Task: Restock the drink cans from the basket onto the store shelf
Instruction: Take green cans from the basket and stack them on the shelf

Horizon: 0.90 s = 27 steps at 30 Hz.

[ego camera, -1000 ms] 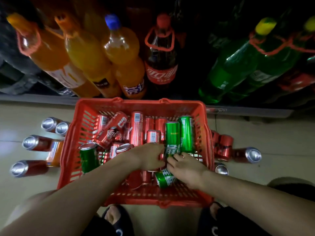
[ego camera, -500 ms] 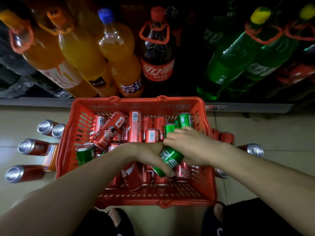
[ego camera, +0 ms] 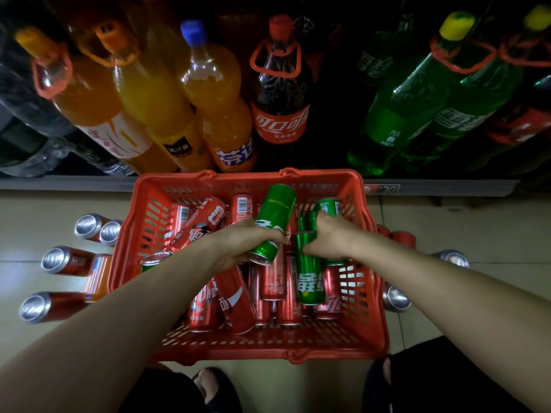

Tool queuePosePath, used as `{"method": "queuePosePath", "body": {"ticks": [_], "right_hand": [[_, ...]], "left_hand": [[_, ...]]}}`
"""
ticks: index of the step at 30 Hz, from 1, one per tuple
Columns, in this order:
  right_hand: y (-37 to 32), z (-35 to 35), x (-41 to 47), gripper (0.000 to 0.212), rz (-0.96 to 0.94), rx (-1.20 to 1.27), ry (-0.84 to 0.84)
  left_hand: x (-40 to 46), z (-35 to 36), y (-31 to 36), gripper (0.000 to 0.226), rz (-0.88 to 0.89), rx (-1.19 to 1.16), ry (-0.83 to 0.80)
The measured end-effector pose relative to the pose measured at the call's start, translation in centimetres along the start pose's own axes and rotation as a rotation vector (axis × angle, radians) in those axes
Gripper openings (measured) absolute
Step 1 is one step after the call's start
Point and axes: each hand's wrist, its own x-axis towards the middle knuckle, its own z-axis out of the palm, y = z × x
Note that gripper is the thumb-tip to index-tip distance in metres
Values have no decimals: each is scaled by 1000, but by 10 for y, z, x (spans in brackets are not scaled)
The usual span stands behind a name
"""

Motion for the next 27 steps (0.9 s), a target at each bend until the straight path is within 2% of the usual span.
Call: {"method": "queuePosePath", "body": {"ticks": [3,6,9,15,20,23,27], "right_hand": [[-5,21,2,98,-9,-21,-148],[-5,39,7,104,13,-111,-99],[-7,51,7,89,29,-102,41],[-8,76,0,72,-86,-47,90],[-3,43,8,65,-42,189,-15],[3,14,7,35,-64,297,-18],[13,-26,15,34,-110,651,-8]], "left_hand": [[1,3,3,38,-19,-125,24],[-2,5,7,34,-28,-200,24],[-5,8,10,28,-27,-230,18],[-11,8,13,17,-3,-233,-29],[-14,7,11,10,15,-243,-81],[-16,3,11,18,12,-253,-77],[-20,0,12,39,18,-283,-154]]}}
